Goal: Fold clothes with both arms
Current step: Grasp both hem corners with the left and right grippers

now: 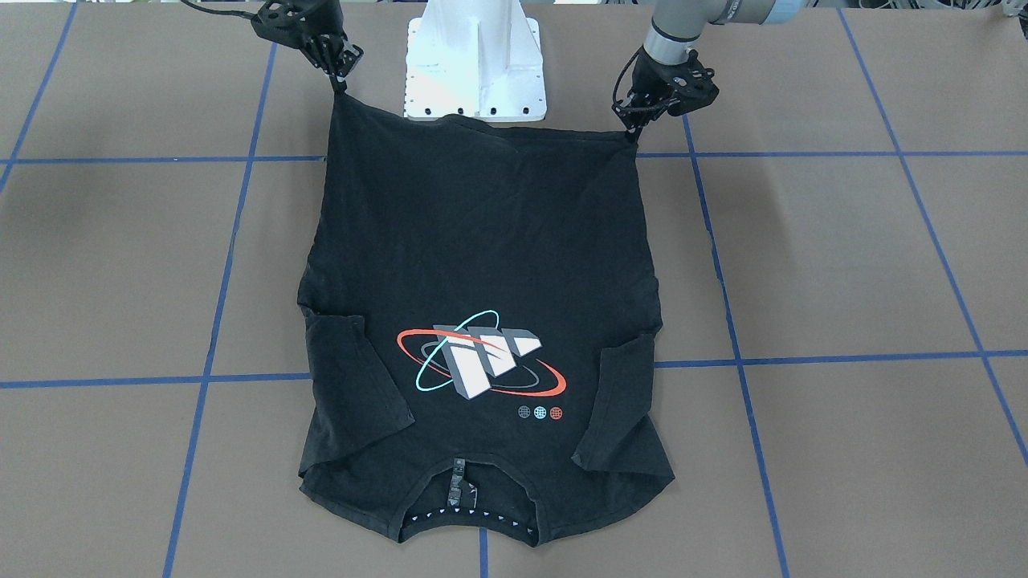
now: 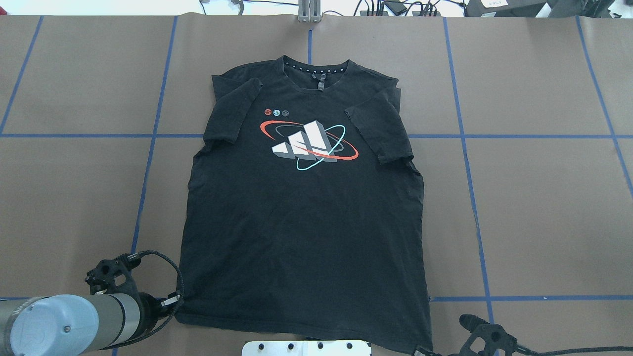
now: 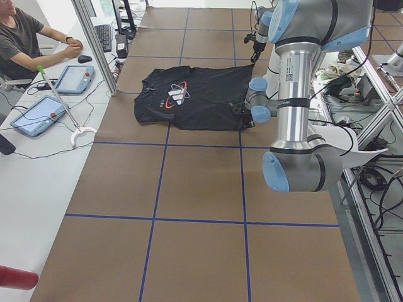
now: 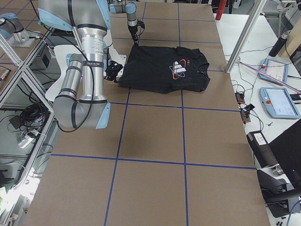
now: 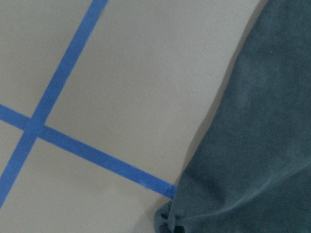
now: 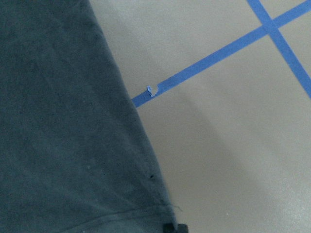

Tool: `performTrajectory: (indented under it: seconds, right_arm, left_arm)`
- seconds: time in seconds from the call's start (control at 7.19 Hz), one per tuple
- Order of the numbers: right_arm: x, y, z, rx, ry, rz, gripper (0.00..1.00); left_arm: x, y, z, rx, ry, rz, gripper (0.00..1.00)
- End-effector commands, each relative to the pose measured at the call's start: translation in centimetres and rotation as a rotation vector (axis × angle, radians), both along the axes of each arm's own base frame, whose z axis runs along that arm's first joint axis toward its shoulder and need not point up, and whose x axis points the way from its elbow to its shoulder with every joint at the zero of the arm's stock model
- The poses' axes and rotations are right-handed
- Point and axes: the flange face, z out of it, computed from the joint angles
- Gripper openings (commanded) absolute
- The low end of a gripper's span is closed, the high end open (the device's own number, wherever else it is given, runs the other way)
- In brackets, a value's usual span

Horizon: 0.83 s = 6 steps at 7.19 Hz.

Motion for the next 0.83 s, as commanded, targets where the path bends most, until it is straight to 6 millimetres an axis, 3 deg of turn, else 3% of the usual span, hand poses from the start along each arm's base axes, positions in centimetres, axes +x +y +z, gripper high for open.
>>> performTrajectory:
  seconds: [0.0,0.28,0.56,0.7]
  right_arm:
    - [0.5,-0.2,-0.4,-0.002,-0.009,0.002,0.00]
    - [3.6,-0.6,-1.2,-0.012,-0.021,-0.007,0.00]
    - [6.4,-0.9,-2.9,-0.034,-0.051,-0.023,0.00]
    - [7.2,-2.1,-3.8,-0.040,-0.044,-0.004,0.00]
  left_arm:
    - [-2.1,0.0,-0.9,0.002,0.015,-0.004,0.00]
    - [-4.0,0.7,-3.5,-0.008,0.065,0.004,0.00]
    - [-6.5,1.1,-7.3,-0.024,0.125,0.028,0.00]
    - [-7.1,0.7,-9.1,-0.026,0.158,0.027,0.00]
